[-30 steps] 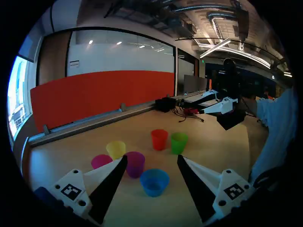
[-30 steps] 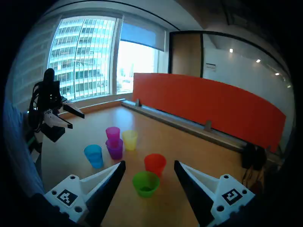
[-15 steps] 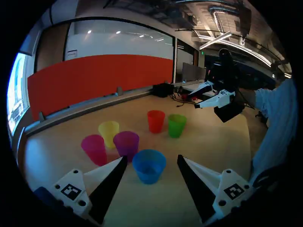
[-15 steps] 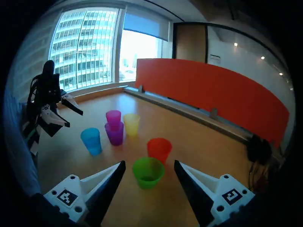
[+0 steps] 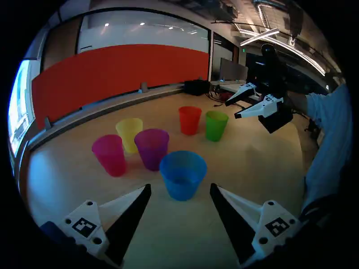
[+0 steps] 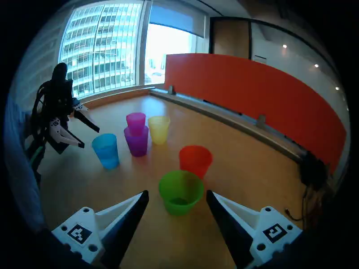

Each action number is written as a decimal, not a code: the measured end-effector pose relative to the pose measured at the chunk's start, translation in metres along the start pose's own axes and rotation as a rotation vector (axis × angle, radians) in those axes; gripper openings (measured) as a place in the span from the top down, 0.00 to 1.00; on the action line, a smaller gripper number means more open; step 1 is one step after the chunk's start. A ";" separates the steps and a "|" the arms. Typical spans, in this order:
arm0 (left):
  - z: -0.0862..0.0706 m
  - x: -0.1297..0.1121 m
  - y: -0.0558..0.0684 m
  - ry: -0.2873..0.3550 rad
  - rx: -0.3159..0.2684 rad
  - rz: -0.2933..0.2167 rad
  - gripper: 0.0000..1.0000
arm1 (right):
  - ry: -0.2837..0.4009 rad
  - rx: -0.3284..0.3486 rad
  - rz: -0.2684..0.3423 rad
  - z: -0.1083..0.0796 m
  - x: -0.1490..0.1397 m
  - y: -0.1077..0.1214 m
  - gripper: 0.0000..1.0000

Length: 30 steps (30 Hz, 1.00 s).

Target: Pour water

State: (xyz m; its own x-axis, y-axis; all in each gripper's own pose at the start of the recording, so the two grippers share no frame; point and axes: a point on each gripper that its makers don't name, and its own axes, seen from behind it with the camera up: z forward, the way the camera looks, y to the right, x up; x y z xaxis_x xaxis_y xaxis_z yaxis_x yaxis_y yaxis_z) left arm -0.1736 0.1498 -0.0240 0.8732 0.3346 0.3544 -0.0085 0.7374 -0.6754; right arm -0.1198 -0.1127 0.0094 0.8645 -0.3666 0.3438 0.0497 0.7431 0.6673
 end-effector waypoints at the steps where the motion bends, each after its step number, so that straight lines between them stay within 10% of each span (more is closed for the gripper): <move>1: 0.002 -0.002 0.000 -0.008 -0.002 -0.001 0.02 | -0.006 -0.001 -0.001 0.001 -0.002 0.000 0.00; 30: 0.050 -0.008 0.007 -0.053 -0.048 -0.004 0.02 | -0.071 0.009 0.017 0.040 -0.031 0.009 0.00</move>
State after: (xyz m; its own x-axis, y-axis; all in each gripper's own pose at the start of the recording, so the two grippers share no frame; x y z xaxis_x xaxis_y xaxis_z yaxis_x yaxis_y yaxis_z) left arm -0.2044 0.1820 0.0004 0.8462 0.3629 0.3903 0.0197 0.7105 -0.7034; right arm -0.1663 -0.1170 0.0316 0.8275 -0.3933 0.4006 0.0308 0.7443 0.6671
